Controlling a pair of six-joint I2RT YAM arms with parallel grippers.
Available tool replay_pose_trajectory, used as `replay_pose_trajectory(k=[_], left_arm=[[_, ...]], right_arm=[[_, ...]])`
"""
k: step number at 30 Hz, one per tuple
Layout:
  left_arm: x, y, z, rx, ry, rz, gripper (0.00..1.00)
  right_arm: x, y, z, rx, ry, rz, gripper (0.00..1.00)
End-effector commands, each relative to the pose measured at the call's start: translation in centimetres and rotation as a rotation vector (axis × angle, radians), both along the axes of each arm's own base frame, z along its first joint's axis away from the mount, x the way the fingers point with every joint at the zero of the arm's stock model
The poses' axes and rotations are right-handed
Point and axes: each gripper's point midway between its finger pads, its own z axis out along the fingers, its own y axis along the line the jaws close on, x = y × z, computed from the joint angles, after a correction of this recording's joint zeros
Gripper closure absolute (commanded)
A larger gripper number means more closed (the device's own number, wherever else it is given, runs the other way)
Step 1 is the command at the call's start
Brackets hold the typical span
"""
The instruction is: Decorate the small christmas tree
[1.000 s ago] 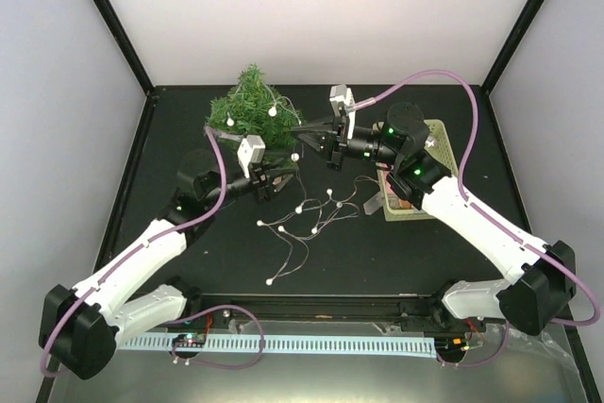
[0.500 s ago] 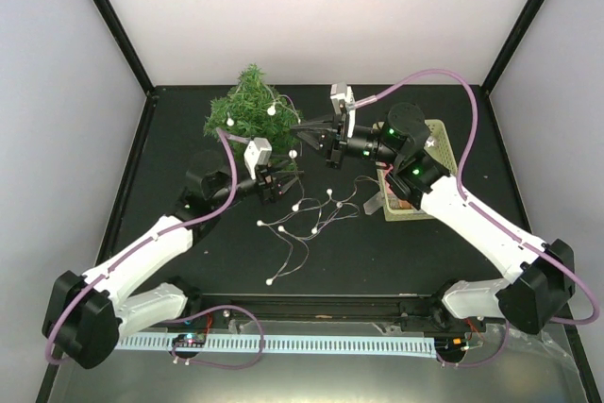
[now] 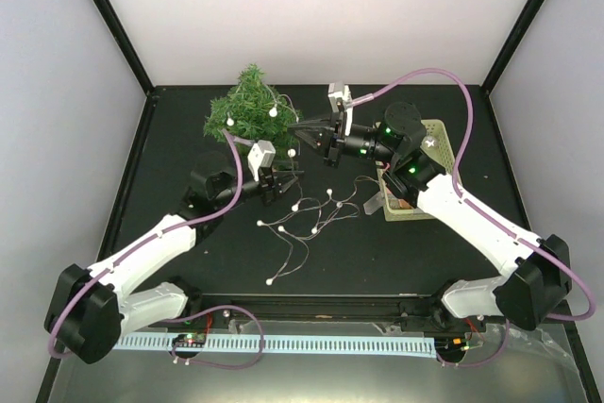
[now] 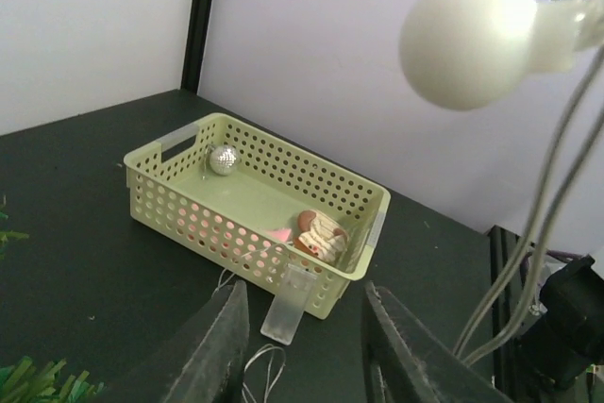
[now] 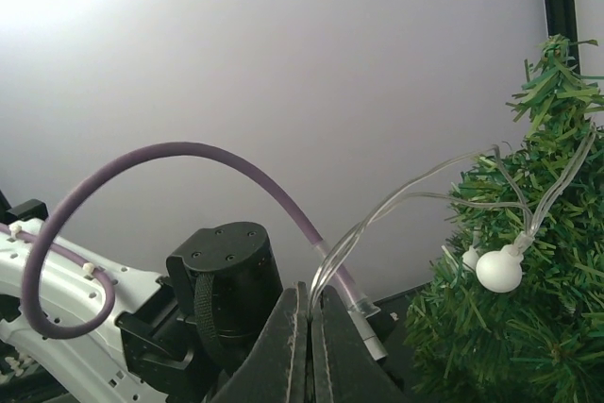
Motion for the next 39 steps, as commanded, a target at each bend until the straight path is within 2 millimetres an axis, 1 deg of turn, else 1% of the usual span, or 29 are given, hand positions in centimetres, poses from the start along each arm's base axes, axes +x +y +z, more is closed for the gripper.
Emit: replay_pose_trajectory(k=[1, 3, 7, 8, 10, 13, 16, 20, 24, 27, 31, 33, 34, 35, 37, 38, 39], left_arm=[[-0.4, -0.5, 1.1, -0.009, -0.049, -0.035, 0.67], [-0.6, -0.4, 1.1, -0.012, -0.052, -0.033, 0.67], [-0.7, 0.3, 0.2, 0.017, -0.036, 0.001, 0.50], [-0.4, 0.7, 0.1, 0.026, -0.022, 0.034, 0.47], [0.4, 2.1, 0.0, 0.038, 0.009, 0.148, 0.46], [0.5, 3.8, 1.0, 0.017, -0.029, 0.248, 0.40], [0.2, 4.6, 2.2, -0.012, -0.051, 0.281, 0.37], [-0.3, 4.3, 2.5, -0.018, -0.057, 0.251, 0.34], [-0.8, 3.2, 2.4, -0.022, -0.060, 0.176, 0.32], [-0.3, 2.6, 1.7, -0.006, -0.038, 0.155, 0.33], [-0.1, 2.1, 1.3, -0.005, -0.032, 0.135, 0.34], [-0.1, 1.9, 1.4, -0.011, -0.036, 0.125, 0.36], [-0.1, 1.8, 1.5, -0.015, -0.034, 0.121, 0.39], [-0.1, 1.8, 1.6, -0.020, -0.033, 0.116, 0.45], [-0.4, 1.6, 1.9, -0.026, -0.031, 0.095, 0.62], [-0.5, 1.5, 2.0, -0.025, -0.027, 0.086, 0.76], [-0.7, 1.5, 2.1, -0.026, -0.019, 0.081, 0.88]], right_arm=[[0.3, 0.2, 0.8, 0.025, -0.021, -0.012, 0.99], [0.4, 0.3, 0.7, 0.024, -0.018, -0.013, 0.99], [0.3, 0.2, 0.8, 0.026, -0.021, -0.012, 0.99], [0.3, 0.2, 0.9, 0.026, -0.024, -0.012, 0.99], [0.3, 0.2, 1.0, 0.026, -0.027, -0.014, 0.99], [0.4, 0.3, 0.8, 0.013, -0.027, -0.015, 0.99], [0.5, 0.4, 0.9, 0.005, -0.029, -0.014, 0.99], [0.6, 0.5, 1.2, 0.009, -0.031, -0.013, 0.99], [0.7, 0.6, 1.2, 0.007, -0.030, -0.010, 0.99], [0.7, 0.6, 1.2, 0.009, -0.026, -0.011, 0.99], [0.6, 0.6, 1.2, 0.011, -0.024, -0.005, 0.99], [0.6, 0.6, 1.3, 0.013, -0.024, -0.003, 0.99], [0.6, 0.6, 1.3, 0.014, -0.022, -0.004, 0.99], [0.6, 0.6, 1.3, 0.015, -0.023, -0.003, 0.99], [0.6, 0.6, 1.2, 0.014, -0.021, -0.004, 0.99], [0.7, 0.7, 1.1, 0.011, -0.021, -0.005, 0.99], [0.8, 0.7, 0.9, 0.006, -0.022, -0.009, 0.99]])
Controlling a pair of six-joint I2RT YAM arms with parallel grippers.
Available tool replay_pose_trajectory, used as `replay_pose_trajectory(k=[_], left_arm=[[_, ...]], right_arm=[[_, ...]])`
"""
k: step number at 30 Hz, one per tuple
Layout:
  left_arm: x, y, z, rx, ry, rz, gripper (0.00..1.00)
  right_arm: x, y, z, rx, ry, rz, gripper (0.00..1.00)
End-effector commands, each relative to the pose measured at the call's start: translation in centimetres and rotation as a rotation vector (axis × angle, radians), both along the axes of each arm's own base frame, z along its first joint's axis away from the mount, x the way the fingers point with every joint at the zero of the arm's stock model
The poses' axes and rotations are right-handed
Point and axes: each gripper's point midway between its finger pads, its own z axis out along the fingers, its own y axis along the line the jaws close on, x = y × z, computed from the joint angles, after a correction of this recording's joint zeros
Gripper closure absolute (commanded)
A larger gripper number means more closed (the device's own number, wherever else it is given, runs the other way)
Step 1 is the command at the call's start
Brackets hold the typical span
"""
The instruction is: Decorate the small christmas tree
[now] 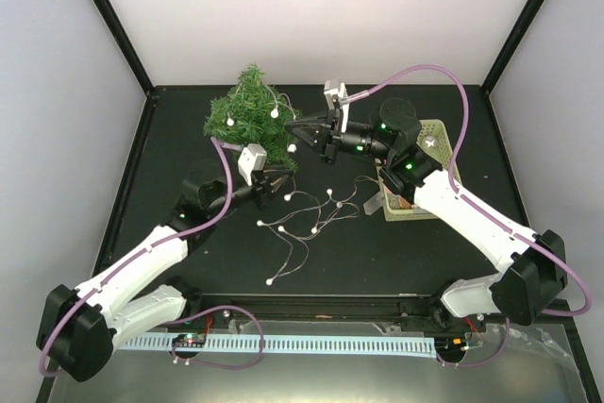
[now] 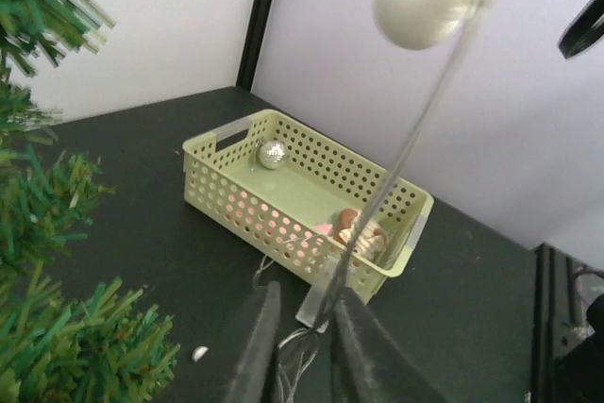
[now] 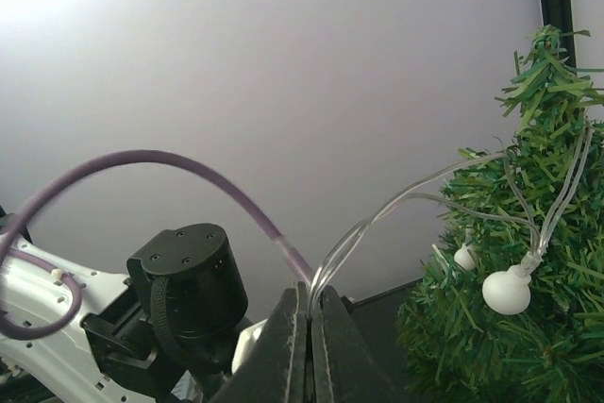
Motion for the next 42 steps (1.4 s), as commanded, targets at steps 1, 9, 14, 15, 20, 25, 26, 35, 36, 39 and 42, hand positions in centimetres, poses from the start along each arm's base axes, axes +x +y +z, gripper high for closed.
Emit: replay_pose_trajectory(k=[1, 9, 14, 15, 20, 25, 26, 35, 36, 39, 42], left_arm=[[-1.0, -0.5, 2.9, -0.047, -0.047, -0.057, 0.96], [-2.8, 1.7, 5.2, -0.116, -0.019, 0.009, 0.98], [-3.3, 2.7, 7.3, -0.177, -0.010, 0.034, 0.98], [-3.4, 2.8, 7.8, -0.188, -0.010, 0.038, 0.98], [-3.5, 3.9, 10.0, -0.250, -0.002, 0.087, 0.98], [-3.9, 5.0, 11.8, -0.309, -0.014, 0.122, 0.98], [-4.0, 5.2, 12.2, -0.318, -0.018, 0.130, 0.98], [-4.6, 6.3, 13.9, -0.373, -0.050, 0.158, 0.98], [-4.5, 6.3, 13.9, -0.374, -0.051, 0.159, 0.99], [-4.5, 6.3, 13.9, -0.379, -0.050, 0.164, 0.98], [-4.4, 6.5, 14.0, -0.382, -0.052, 0.175, 0.99]], right_arm=[[0.1, 0.1, 0.9, 0.012, -0.034, -0.007, 0.96], [0.6, -1.3, -3.8, -0.154, -0.050, -0.104, 0.58], [-0.1, -3.4, -7.2, -0.250, -0.137, -0.172, 0.39], [-0.2, -3.7, -8.2, -0.268, -0.158, -0.185, 0.36], [-1.9, -3.7, -12.5, -0.287, -0.283, -0.106, 0.31], [-2.6, -2.5, -15.4, -0.253, -0.320, -0.032, 0.36], [-2.5, -2.2, -16.0, -0.254, -0.320, -0.030, 0.36], [-2.7, 0.6, -18.7, -0.256, -0.355, 0.039, 0.35], [-3.0, 1.1, -19.3, -0.253, -0.340, 0.060, 0.35], [-3.1, 2.2, -21.0, -0.243, -0.295, 0.093, 0.35], [-1.9, 2.8, -22.0, -0.243, -0.262, 0.058, 0.41]])
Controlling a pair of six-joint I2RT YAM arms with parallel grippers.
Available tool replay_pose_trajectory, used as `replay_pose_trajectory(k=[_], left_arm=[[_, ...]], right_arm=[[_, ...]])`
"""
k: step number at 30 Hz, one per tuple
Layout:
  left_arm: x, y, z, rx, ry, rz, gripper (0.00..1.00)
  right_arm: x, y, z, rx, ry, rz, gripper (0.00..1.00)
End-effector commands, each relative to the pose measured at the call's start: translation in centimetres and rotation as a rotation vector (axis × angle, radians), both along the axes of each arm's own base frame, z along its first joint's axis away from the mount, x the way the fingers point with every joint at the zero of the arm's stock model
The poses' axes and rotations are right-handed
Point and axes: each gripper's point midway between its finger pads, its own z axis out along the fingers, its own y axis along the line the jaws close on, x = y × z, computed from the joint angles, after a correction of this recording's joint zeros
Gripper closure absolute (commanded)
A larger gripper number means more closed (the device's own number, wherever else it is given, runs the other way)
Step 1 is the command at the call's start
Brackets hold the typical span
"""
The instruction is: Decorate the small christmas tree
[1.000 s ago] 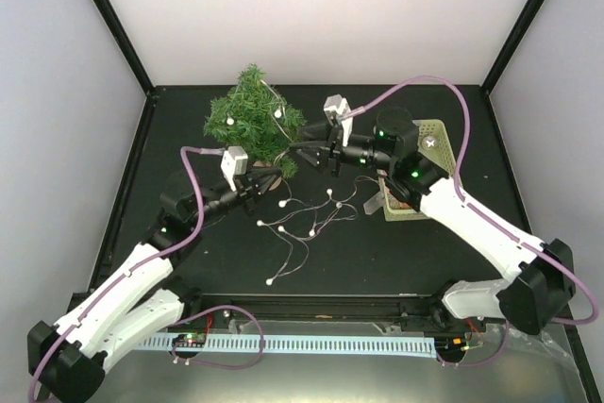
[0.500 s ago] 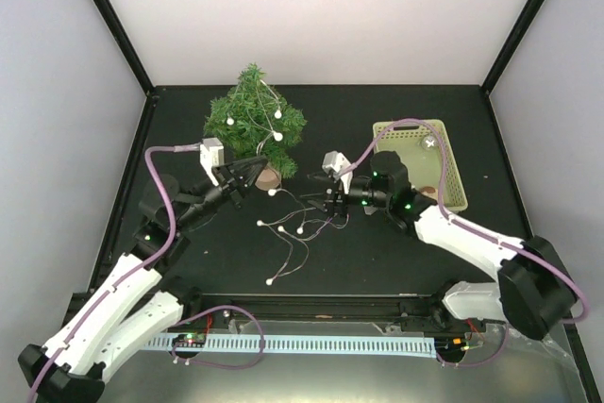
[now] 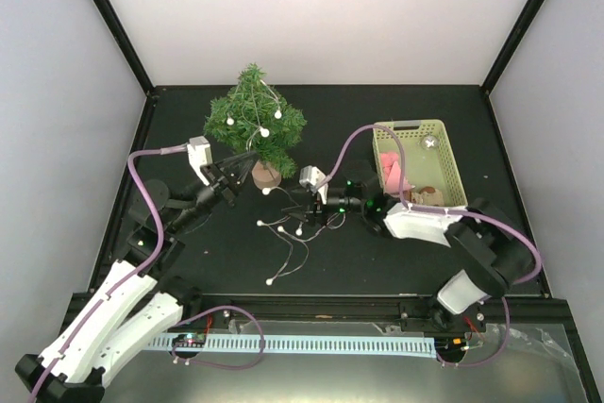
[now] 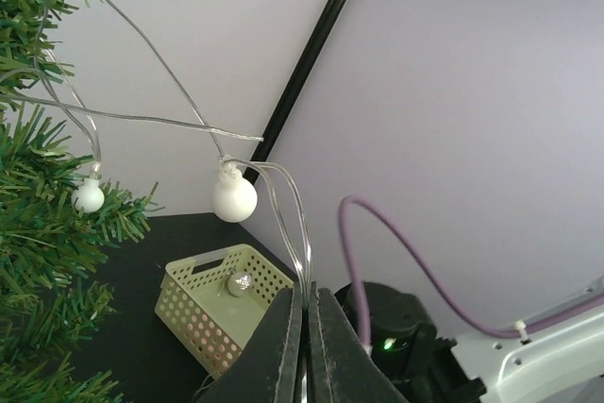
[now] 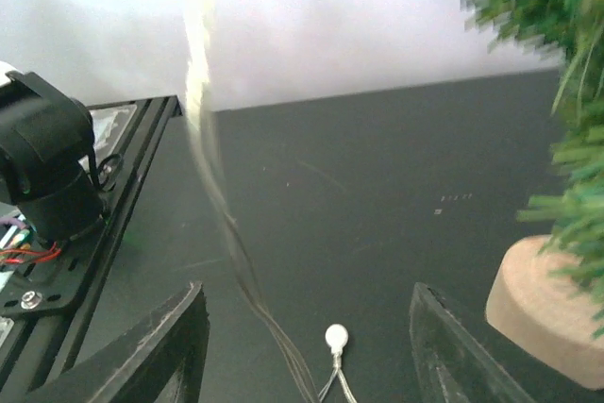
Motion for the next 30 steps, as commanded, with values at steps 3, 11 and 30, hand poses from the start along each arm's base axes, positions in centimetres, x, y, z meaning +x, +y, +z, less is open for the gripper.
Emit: replay_pose_trajectory(k=[3, 11, 30], left_arm=[[-0.2, 1.4, 2.8, -0.042, -0.048, 0.060, 0.98], [0.6, 4.4, 3.0, -0.080, 0.018, 0.226, 0.98], [-3.5, 3.1, 7.3, -0.154, -0.028, 0.024, 0.99]], right_arm=[[1.7, 0.9, 0.2, 0.051, -0.016, -0.060, 0.56], [1.0, -2.7, -0.7, -0.075, 0.053, -0.208, 0.99], [-3.7, -11.4, 13.2, 0.039, -0.267, -0.377, 0.99]])
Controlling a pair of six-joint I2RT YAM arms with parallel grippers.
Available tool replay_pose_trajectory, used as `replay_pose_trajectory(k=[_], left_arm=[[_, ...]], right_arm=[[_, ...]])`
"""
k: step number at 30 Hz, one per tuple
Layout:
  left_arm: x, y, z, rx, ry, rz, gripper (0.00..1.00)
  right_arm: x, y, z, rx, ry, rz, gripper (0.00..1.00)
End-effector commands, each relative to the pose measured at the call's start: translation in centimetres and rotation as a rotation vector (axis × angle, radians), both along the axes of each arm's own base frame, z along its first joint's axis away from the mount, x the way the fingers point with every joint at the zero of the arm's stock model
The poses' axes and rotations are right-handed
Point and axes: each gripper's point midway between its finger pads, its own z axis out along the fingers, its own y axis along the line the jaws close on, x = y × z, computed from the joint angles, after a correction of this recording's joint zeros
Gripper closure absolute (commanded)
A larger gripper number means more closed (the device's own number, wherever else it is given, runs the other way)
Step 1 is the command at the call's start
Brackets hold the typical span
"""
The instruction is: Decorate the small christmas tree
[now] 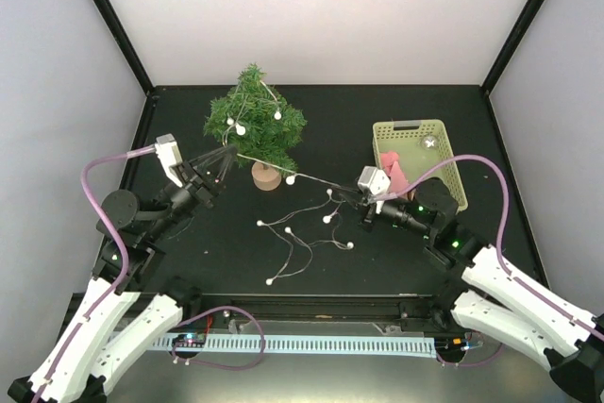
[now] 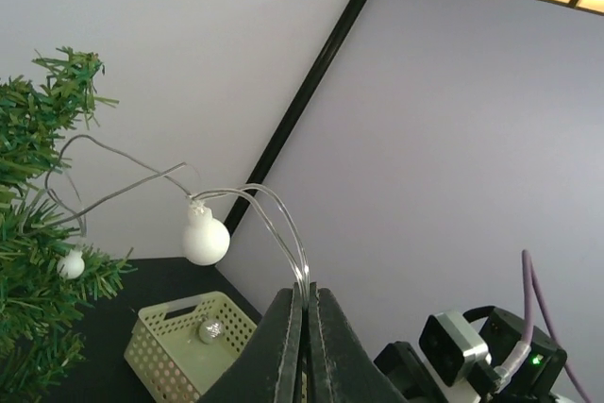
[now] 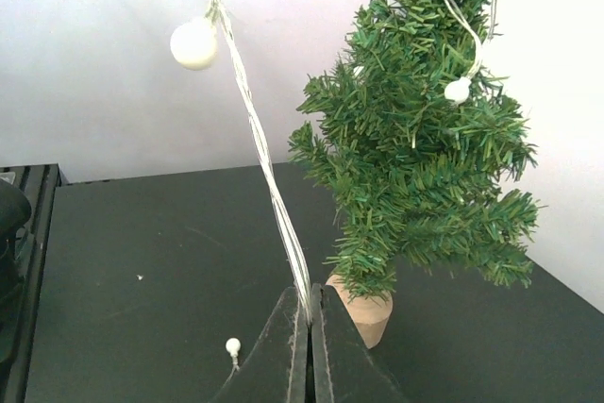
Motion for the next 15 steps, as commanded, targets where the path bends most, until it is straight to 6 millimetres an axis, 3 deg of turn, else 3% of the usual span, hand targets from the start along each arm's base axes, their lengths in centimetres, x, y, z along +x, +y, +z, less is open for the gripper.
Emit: replay_pose_trajectory(k=[1, 7, 11, 15], left_arm=[[-0.9, 0.5, 1.5, -0.041, 0.001, -0.014, 0.98], [0.5, 3.3, -1.9, -0.067, 0.152, 0.162, 0.98], [1.9, 3.3, -5.6, -0.111, 0.285, 0.181, 0.79], [2.3, 2.7, -7.6, -0.073, 0.352, 0.169, 0.71]], right_arm=[[-0.3, -1.3, 2.4, -0.029, -0.044, -0.043, 0.99], [-1.5, -2.1, 9.0, 0.013, -0.193, -0.032, 0.99], [-0.5, -0.9, 11.8, -0.023, -0.254, -0.018, 0.99], [1.1, 0.8, 13.9, -0.036, -0.250, -0.010, 0.99]])
